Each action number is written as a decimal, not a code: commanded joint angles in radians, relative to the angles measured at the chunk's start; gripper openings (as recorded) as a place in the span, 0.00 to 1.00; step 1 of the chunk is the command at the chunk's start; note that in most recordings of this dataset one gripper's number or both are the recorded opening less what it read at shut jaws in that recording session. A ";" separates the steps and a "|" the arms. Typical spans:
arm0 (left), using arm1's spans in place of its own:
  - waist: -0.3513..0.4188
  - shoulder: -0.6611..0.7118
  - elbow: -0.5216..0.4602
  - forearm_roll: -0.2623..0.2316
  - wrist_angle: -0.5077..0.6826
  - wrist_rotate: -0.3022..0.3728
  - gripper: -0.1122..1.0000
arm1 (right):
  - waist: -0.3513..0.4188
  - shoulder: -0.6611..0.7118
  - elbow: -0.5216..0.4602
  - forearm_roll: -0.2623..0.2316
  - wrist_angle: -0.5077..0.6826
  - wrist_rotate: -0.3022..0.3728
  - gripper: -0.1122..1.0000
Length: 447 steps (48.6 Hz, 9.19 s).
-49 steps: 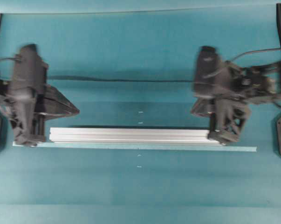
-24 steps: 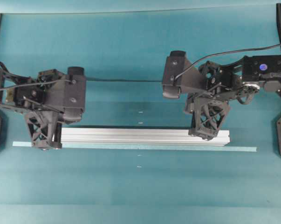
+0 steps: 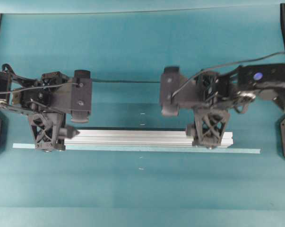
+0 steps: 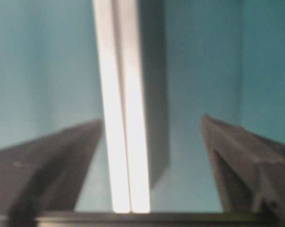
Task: Lift the metal rail with both hands.
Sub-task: 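Move both grippers down over the silver rail's left and right ends, then lower both open grippers around the rail and close on it, then lift the rail upward with both grippers together, then lower the held rail back toward the table with both grippers, then set the rail on the table and hold it with both grippers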
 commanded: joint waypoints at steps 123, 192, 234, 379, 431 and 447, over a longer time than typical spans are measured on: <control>-0.037 0.327 0.141 0.003 -0.437 -0.023 0.63 | 0.048 0.176 0.219 0.011 -0.387 0.000 0.88; -0.040 0.077 -0.055 0.003 0.011 -0.018 0.36 | 0.031 -0.041 0.002 0.012 0.071 0.017 0.44; -0.043 0.006 -0.514 0.003 0.505 -0.084 0.36 | 0.032 -0.078 -0.492 0.009 0.589 0.249 0.44; -0.011 0.334 -0.069 0.003 -0.092 -0.094 0.36 | 0.049 0.153 0.060 -0.084 -0.149 0.167 0.44; -0.032 0.391 -0.003 0.003 -0.232 -0.095 0.36 | 0.098 0.227 0.080 -0.066 -0.235 0.173 0.44; -0.052 0.393 -0.003 0.003 -0.235 -0.097 0.36 | 0.100 0.227 0.080 -0.066 -0.236 0.173 0.44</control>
